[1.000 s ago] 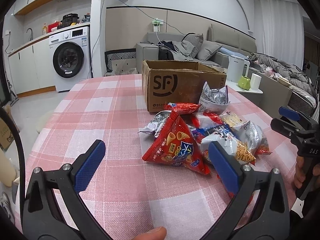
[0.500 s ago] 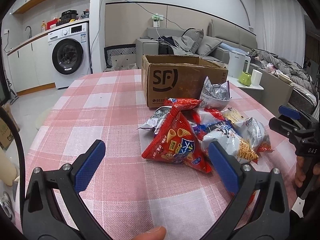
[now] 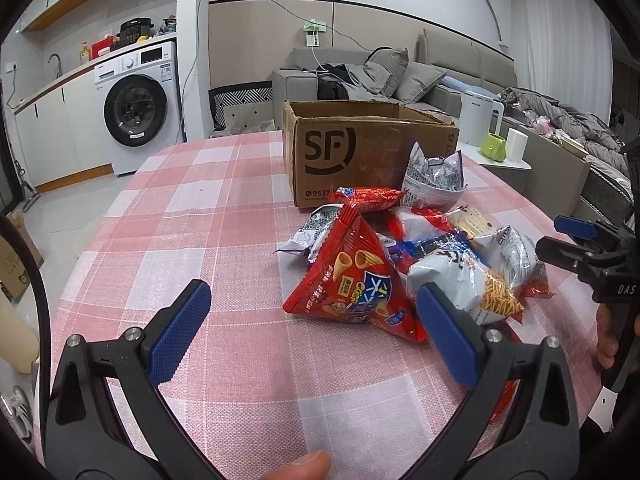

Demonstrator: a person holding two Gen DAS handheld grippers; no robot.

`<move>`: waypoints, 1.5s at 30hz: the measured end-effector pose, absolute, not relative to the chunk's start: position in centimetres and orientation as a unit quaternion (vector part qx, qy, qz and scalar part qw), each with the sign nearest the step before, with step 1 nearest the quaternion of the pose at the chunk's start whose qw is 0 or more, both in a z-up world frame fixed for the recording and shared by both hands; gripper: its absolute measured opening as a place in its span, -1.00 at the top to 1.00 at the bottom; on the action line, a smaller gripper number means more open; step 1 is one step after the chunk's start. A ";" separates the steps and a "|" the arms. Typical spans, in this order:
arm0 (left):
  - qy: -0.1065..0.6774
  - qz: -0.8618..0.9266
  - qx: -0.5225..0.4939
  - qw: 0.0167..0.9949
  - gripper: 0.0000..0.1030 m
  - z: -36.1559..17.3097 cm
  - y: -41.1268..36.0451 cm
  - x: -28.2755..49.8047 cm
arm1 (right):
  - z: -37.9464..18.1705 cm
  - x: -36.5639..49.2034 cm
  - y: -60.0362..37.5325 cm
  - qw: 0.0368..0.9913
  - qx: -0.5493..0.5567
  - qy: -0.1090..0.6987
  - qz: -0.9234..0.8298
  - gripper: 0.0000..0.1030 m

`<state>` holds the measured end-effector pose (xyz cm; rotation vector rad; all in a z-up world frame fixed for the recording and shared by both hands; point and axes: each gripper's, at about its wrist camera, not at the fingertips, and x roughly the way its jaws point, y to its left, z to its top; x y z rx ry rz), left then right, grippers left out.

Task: Organize snacks

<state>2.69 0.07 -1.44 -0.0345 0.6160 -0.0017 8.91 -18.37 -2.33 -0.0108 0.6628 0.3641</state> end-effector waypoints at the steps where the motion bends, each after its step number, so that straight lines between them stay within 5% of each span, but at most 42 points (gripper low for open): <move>1: 0.307 -0.003 -0.021 0.952 -0.99 -1.5 0.1 2.8 | -2.4 9.1 -18.5 0.926 0.001 0.329 0.183 -1.00; 19: 0.359 0.004 -0.018 0.933 -0.99 -3.0 -0.5 5.8 | -4.7 11.7 -16.7 0.891 0.022 0.409 0.196 -0.99; 38: 0.371 -0.017 -0.027 0.928 -0.98 -3.4 -0.9 8.2 | -5.9 12.4 -16.3 0.865 0.062 0.439 0.233 -0.45; 45: 0.391 -0.056 -0.051 0.917 -0.40 -4.2 -0.7 8.8 | -5.9 12.1 -16.5 0.865 0.064 0.437 0.238 -0.33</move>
